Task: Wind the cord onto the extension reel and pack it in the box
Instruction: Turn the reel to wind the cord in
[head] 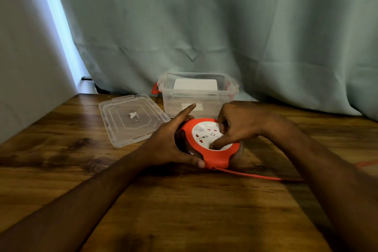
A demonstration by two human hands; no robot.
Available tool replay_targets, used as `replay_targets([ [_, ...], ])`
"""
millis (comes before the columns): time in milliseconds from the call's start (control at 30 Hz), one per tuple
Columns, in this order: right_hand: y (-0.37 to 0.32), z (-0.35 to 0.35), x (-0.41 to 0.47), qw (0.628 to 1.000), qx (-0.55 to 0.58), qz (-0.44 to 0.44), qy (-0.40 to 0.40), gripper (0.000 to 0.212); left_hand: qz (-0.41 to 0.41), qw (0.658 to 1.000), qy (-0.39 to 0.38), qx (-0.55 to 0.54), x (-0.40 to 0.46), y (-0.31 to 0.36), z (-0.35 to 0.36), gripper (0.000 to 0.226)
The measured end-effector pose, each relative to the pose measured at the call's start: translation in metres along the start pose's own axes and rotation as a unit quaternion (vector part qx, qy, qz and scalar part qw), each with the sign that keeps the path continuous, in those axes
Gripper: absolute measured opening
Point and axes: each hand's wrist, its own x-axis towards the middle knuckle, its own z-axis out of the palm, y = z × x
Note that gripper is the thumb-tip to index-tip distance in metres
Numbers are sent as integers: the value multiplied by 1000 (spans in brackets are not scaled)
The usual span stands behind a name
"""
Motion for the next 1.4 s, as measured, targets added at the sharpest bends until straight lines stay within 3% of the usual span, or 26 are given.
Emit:
replay_targets([
  [333,-4,7,6,1000,-3,5,6,53,1,1000,7,0,0,1,0,136],
  [367,-1,4,6,1000,14,-10,10,50,2,1000,6,0,0,1,0,137],
  [467,10,-5,3,995,91,-49,-6,13,4,1000,6,2,-1,1,-1,136],
  [533,14,-7,3,991,115,-63,-36,48,9,1000,5,-2,-1,0,0,134],
  [633,16,-4,6,993,81,-59,-57,65,19,1000,-1,-4,-1,-3,1,131],
  [1000,20,0,6,994,81,-49,-55,59,21,1000,1,-5,-1,-6,2,131],
  [1233,16,1,5,999,25,-17,-34,60,13,1000,5,-7,-1,-7,2,131],
  [1400,12,2,7,999,7,-23,-24,44,9,1000,7,-2,0,-6,2,132],
])
